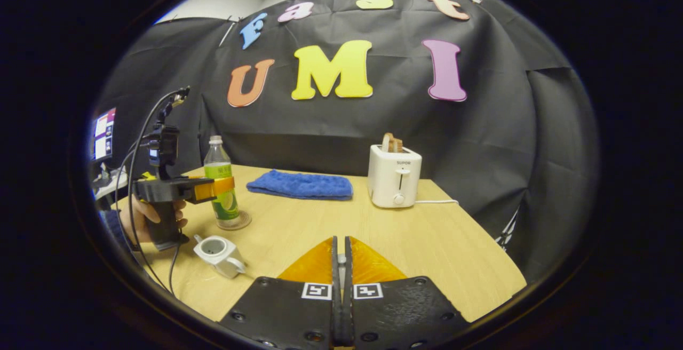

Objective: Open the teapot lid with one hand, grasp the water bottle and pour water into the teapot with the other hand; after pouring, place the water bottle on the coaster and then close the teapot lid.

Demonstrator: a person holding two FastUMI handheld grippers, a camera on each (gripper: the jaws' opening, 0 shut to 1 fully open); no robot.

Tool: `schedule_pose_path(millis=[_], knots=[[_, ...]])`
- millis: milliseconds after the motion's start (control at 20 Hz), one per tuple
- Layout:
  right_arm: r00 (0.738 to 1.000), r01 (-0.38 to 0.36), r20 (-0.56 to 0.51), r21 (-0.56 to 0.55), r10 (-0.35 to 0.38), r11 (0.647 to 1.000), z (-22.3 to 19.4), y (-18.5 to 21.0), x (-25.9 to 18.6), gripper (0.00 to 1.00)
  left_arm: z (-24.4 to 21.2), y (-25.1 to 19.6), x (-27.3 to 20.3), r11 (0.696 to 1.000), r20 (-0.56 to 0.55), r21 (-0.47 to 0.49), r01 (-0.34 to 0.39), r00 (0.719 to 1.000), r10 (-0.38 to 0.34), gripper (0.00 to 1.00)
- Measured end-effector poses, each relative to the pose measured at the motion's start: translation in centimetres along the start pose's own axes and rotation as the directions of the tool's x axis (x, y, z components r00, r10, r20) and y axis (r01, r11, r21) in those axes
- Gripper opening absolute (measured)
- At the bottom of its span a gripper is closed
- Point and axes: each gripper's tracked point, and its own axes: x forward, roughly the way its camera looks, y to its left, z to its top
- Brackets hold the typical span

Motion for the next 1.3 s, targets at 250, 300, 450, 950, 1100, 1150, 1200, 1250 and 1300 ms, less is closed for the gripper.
schedule_pose_path(millis=[250,300,450,950,1100,1150,1200,1250,1300], knots=[[1.000,-0.009,-0.011,-0.016,0.008,1.000,-0.3,0.8,0.2,0.00,-0.6,-0.5,0.5,0.999,-0.002,0.025,0.032,0.999,-0.032,0.78],[1.000,-0.012,-0.010,-0.019,0.012,1.000,-0.2,1.0,0.2,0.00,-0.4,-0.6,0.4,0.998,0.010,0.052,0.040,0.999,-0.041,0.79],[1.000,-0.018,-0.016,-0.030,0.018,0.999,-0.3,1.5,0.3,0.00,-0.6,-0.6,0.1,0.995,0.020,0.094,0.040,0.999,-0.042,0.80],[0.999,-0.037,-0.019,-0.070,0.035,0.997,-0.2,2.8,-0.1,0.00,0.0,-0.3,-2.9,0.993,0.047,0.108,0.042,0.998,-0.047,0.92],[0.999,-0.043,-0.001,-0.085,0.043,0.995,0.4,3.5,-0.6,0.00,-0.8,-0.4,-5.6,0.991,0.022,0.125,0.045,0.999,-0.048,0.99],[0.999,-0.049,-0.001,-0.087,0.050,0.995,0.4,3.8,-0.6,0.00,-0.9,-0.2,-6.6,0.989,0.018,0.141,0.034,0.999,-0.037,0.98],[0.998,-0.057,0.003,-0.089,0.057,0.994,0.6,4.2,-0.8,0.00,-0.9,0.1,-7.7,0.987,0.019,0.158,0.013,1.000,-0.017,0.98],[0.998,-0.068,0.006,-0.093,0.069,0.993,0.6,4.7,-0.9,0.00,-0.9,0.6,-8.9,0.984,0.024,0.180,-0.014,1.000,0.010,0.98],[0.996,-0.093,0.007,-0.093,0.094,0.991,0.7,5.6,-1.1,0.00,-0.7,0.5,-10.0,0.982,0.037,0.191,-0.014,0.999,0.007,0.99]])
